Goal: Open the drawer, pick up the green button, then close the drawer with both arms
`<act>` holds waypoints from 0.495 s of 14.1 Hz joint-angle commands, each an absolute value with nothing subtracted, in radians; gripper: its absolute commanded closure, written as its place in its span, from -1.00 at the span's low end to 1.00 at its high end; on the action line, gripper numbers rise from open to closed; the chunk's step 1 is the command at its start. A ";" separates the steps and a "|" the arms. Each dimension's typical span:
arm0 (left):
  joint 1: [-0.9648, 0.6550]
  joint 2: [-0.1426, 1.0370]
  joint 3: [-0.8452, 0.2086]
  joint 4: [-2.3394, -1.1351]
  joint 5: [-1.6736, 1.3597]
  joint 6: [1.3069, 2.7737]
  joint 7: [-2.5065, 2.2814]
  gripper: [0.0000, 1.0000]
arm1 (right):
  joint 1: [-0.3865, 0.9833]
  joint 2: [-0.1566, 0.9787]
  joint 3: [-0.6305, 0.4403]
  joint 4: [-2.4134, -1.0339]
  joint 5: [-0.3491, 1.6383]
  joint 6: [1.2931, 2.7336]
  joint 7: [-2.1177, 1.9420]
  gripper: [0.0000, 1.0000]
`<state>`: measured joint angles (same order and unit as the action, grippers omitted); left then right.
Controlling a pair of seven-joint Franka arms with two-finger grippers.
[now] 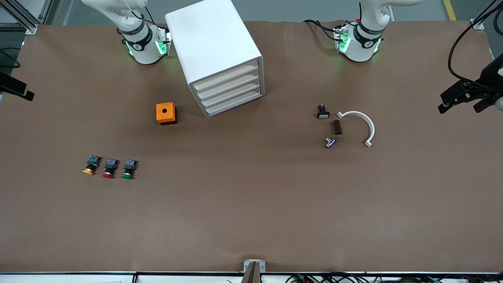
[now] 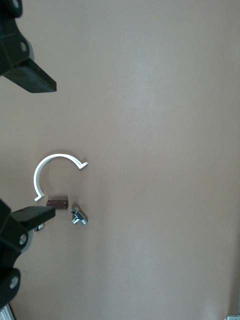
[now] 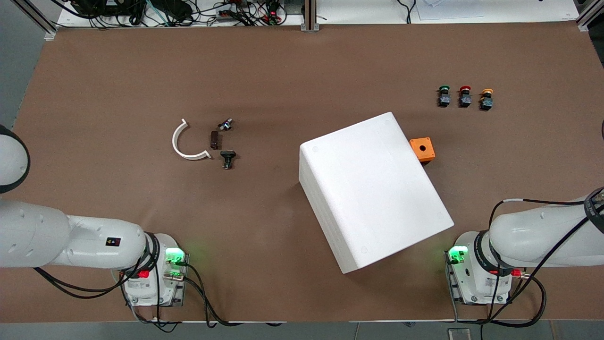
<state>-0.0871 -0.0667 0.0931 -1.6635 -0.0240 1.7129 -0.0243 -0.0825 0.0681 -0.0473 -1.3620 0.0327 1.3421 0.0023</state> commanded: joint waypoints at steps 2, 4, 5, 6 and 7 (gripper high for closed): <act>-0.095 -0.040 0.092 -1.597 0.003 1.657 -0.034 -1.00 | -0.083 0.002 -0.043 -1.443 0.032 1.358 0.008 -1.00; -0.095 -0.012 0.091 -1.554 0.002 1.623 -0.034 -1.00 | -0.081 -0.037 -0.041 -1.489 0.032 1.374 0.008 -1.00; -0.095 -0.008 0.091 -1.548 -0.003 1.612 -0.035 -1.00 | -0.081 -0.066 -0.041 -1.532 0.032 1.396 0.009 -1.00; -0.095 -0.006 0.091 -1.548 -0.003 1.612 -0.037 -1.00 | -0.080 -0.107 -0.041 -1.587 0.032 1.426 0.009 -1.00; -0.097 -0.006 0.091 -1.548 -0.003 1.612 -0.038 -1.00 | -0.080 -0.144 -0.041 -1.639 0.032 1.455 0.009 -1.00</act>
<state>-0.0901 -0.0277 0.0929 -1.5894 -0.0228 1.6431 -0.0243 -0.0819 -0.0298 -0.0453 -1.4938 0.0327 1.3915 0.0022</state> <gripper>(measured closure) 0.000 0.000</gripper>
